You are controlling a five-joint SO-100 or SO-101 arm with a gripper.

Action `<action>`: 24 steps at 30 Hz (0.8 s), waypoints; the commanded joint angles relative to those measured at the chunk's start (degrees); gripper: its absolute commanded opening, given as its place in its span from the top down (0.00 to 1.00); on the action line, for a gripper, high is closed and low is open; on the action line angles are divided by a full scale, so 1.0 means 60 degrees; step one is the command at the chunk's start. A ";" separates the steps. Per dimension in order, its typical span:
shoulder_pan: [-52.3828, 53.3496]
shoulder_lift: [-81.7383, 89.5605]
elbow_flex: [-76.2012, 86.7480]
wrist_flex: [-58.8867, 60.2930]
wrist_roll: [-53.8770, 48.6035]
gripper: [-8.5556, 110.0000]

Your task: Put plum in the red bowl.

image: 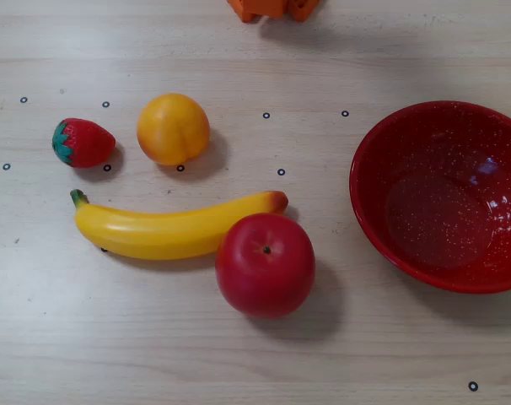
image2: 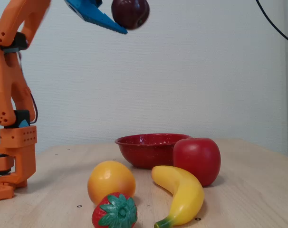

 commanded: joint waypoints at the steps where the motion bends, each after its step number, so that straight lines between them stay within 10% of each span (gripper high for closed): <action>1: 0.1040 0.0732 -0.0322 0.0352 -0.1523 0.93; 11: 0.4512 0.0527 0.1670 -0.2534 -0.4790 0.93; 24: 0.5962 -0.0630 0.7236 -0.9126 -0.2827 0.93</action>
